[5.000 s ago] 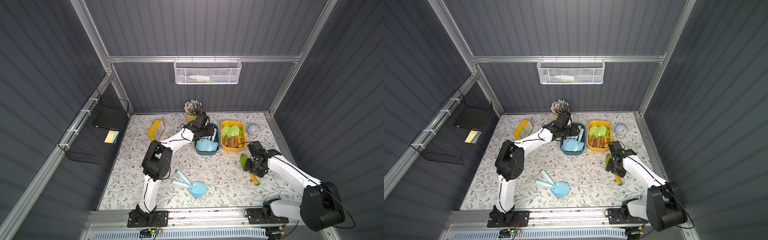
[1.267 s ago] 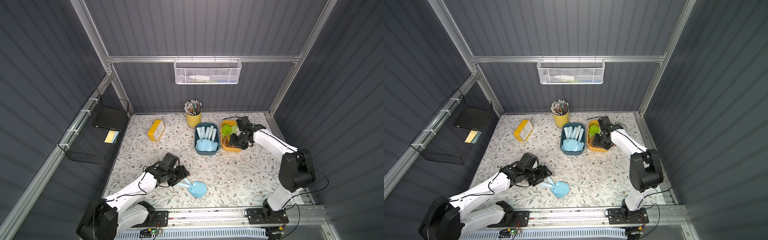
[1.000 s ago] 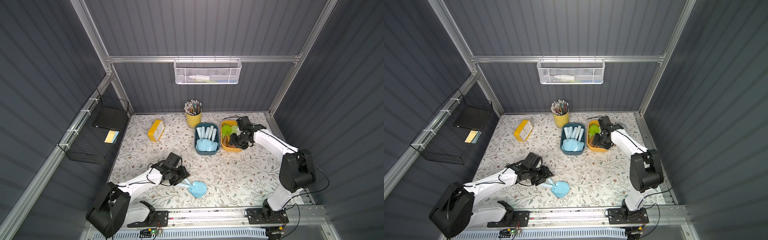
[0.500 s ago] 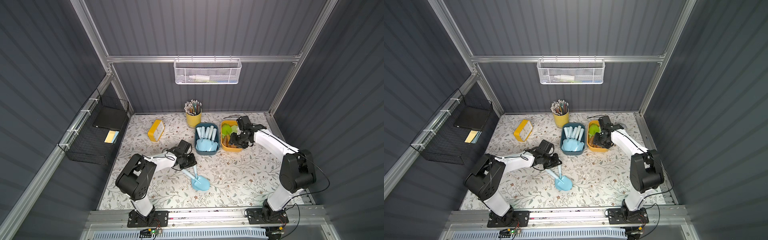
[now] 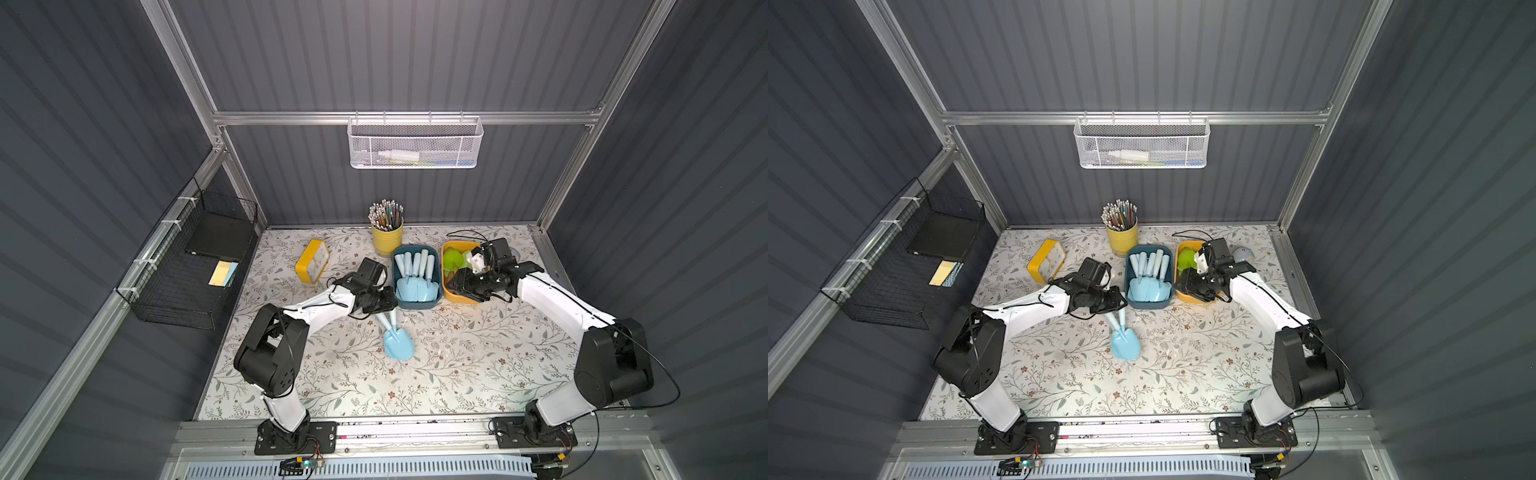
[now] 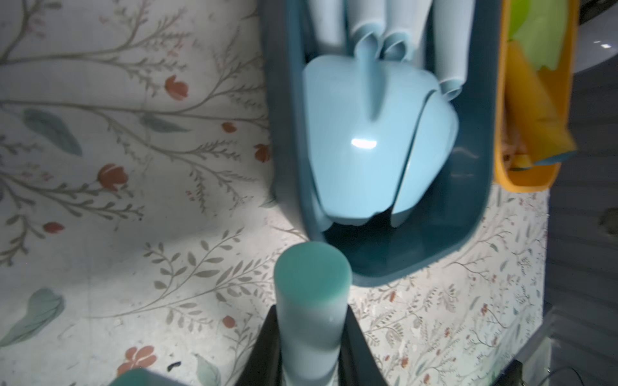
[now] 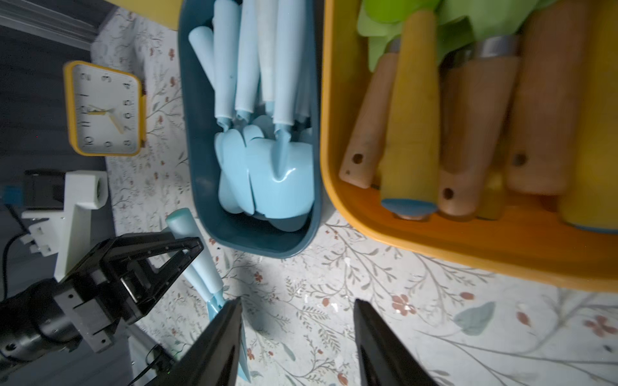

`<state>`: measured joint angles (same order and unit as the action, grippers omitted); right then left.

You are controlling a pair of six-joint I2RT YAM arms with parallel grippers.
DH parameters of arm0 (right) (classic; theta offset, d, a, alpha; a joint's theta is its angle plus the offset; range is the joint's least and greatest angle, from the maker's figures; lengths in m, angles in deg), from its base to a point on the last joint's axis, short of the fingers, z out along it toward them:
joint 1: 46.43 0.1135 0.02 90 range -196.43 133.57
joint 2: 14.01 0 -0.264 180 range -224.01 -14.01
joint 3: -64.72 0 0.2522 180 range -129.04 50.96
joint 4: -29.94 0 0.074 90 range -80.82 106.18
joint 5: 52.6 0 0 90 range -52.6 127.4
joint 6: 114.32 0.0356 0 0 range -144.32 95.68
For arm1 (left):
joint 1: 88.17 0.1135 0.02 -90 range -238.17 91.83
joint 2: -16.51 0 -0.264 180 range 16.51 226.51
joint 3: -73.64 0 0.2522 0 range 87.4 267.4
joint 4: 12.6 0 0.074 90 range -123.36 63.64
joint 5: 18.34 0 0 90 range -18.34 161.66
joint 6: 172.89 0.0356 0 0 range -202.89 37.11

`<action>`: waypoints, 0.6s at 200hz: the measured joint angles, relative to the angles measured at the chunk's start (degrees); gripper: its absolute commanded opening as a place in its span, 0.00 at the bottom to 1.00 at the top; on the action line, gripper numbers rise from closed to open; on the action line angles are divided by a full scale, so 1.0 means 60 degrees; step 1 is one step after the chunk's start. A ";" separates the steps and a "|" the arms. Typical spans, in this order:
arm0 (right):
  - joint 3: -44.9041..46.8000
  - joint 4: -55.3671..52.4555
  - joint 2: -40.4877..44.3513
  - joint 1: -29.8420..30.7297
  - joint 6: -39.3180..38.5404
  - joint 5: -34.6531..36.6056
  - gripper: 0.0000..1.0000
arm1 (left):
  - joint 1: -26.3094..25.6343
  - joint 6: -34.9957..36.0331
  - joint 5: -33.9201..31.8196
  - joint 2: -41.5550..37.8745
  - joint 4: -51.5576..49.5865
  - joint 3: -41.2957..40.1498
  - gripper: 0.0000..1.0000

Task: Sort the small shovels by color and place them into the storage box
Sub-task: Adjust the shovel.

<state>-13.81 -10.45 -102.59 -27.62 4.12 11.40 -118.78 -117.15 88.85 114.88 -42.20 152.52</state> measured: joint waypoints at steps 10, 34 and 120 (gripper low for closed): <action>0.0222 0.0415 0.0076 0.0036 0.0135 -0.0484 0.57 | 0.0000 0.0117 0.0204 -0.0106 0.0084 0.0222 0.00; 0.0641 0.1341 0.0113 0.0302 0.0506 -0.1377 0.58 | -0.0004 0.0229 0.0659 -0.0233 0.0379 0.0481 0.00; 0.0809 0.2823 -0.0783 0.1934 0.0933 -0.2269 0.58 | 0.0000 0.0681 0.1162 0.0302 -0.0051 0.1909 0.00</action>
<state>-8.96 6.49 -107.29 -16.01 9.72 -2.21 -118.78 -113.06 95.82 116.69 -42.50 163.98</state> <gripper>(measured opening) 0.577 0.228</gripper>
